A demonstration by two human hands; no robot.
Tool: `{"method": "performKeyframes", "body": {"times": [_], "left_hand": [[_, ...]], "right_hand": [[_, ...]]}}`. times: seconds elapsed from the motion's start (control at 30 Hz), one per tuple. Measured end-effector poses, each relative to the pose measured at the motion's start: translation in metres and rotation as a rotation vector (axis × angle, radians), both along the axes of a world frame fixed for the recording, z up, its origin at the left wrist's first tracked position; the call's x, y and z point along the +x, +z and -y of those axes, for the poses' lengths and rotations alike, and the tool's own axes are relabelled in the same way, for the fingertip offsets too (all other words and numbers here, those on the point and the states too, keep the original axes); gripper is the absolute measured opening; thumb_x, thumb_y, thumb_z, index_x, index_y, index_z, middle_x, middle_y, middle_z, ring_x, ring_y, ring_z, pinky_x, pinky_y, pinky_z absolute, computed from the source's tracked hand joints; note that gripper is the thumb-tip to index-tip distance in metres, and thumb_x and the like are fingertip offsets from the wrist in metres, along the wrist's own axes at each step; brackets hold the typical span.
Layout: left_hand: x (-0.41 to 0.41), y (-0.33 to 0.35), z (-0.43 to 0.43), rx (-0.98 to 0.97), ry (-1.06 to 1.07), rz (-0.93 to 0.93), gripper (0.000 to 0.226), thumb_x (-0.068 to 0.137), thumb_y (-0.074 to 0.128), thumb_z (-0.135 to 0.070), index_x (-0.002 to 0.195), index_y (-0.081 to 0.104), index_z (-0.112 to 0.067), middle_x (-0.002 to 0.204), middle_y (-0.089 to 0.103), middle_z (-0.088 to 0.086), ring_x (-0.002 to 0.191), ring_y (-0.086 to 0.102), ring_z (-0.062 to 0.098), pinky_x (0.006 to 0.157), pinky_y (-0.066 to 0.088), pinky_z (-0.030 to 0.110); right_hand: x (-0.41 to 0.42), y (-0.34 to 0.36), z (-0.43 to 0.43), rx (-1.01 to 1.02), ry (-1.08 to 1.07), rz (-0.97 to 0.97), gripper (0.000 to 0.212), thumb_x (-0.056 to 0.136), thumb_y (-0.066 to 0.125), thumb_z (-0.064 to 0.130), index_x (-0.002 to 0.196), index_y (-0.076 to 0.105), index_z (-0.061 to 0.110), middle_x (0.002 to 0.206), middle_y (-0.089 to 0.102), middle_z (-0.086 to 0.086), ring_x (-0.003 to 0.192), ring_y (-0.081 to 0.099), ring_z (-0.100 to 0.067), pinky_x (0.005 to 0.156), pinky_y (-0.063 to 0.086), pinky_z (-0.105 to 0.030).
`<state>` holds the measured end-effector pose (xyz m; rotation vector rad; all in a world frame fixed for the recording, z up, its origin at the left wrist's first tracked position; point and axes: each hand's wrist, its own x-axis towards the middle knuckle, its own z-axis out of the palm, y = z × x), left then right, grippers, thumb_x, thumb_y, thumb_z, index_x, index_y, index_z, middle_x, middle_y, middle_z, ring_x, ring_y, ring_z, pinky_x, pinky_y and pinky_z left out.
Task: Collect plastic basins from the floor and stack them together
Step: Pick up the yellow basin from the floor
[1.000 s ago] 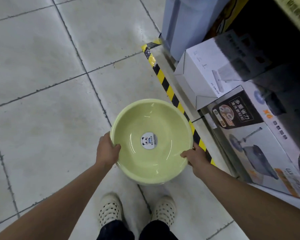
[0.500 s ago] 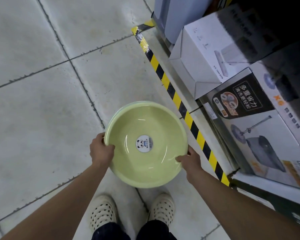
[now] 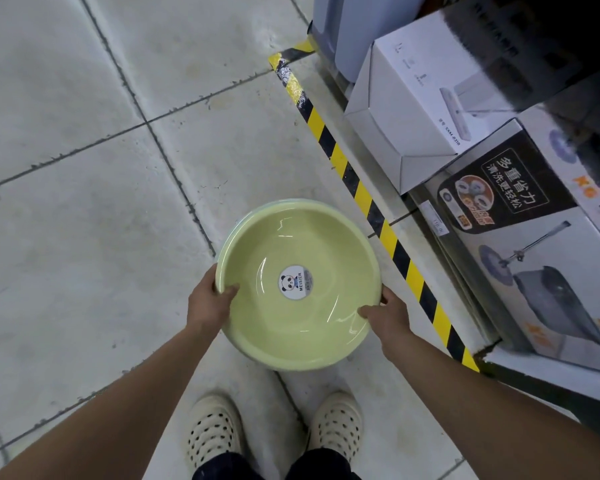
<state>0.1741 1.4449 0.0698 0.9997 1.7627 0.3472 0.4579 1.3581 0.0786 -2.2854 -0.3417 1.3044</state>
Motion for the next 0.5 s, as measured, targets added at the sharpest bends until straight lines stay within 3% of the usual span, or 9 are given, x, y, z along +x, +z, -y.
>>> {"method": "performKeyframes", "body": {"times": [0.1,0.2,0.37,0.5], "left_hand": [[-0.002,0.018,-0.008,-0.011,-0.051,-0.018,0.044,0.089,0.064,-0.022,0.132,0.055,-0.021,0.122,0.064,0.002,0.113,0.060,0.025,0.097,0.049,0.043],[0.001,0.050,-0.022,0.110,-0.134,-0.031,0.048,0.089,0.064,-0.029,0.135,0.052,-0.022,0.133,0.058,-0.003,0.121,0.053,0.016,0.099,0.043,0.033],[0.025,0.117,-0.046,0.190,-0.221,0.021,0.031,0.091,0.064,-0.027,0.121,0.058,-0.029,0.117,0.058,-0.014,0.115,0.054,0.013,0.091,0.039,0.026],[0.057,0.167,-0.045,0.179,-0.271,0.085,0.027,0.090,0.065,-0.027,0.117,0.061,-0.026,0.119,0.063,-0.005,0.114,0.058,0.015,0.092,0.046,0.030]], "right_hand": [[0.003,0.016,0.000,-0.010,0.133,0.089,0.049,0.085,0.064,0.008,0.132,0.055,0.014,0.119,0.063,-0.006,0.105,0.057,-0.025,0.091,0.048,-0.038],[0.008,0.042,-0.003,0.033,0.124,0.103,0.045,0.088,0.063,0.014,0.132,0.054,0.016,0.119,0.063,-0.004,0.105,0.058,-0.022,0.091,0.047,-0.036],[0.019,0.109,-0.016,0.198,0.133,0.176,0.041,0.092,0.064,0.019,0.131,0.055,0.017,0.113,0.058,0.004,0.105,0.054,-0.011,0.089,0.042,-0.027],[0.031,0.167,-0.014,0.290,0.075,0.225,0.039,0.092,0.064,0.019,0.130,0.056,0.014,0.116,0.060,0.002,0.109,0.055,-0.013,0.089,0.039,-0.023]]}}
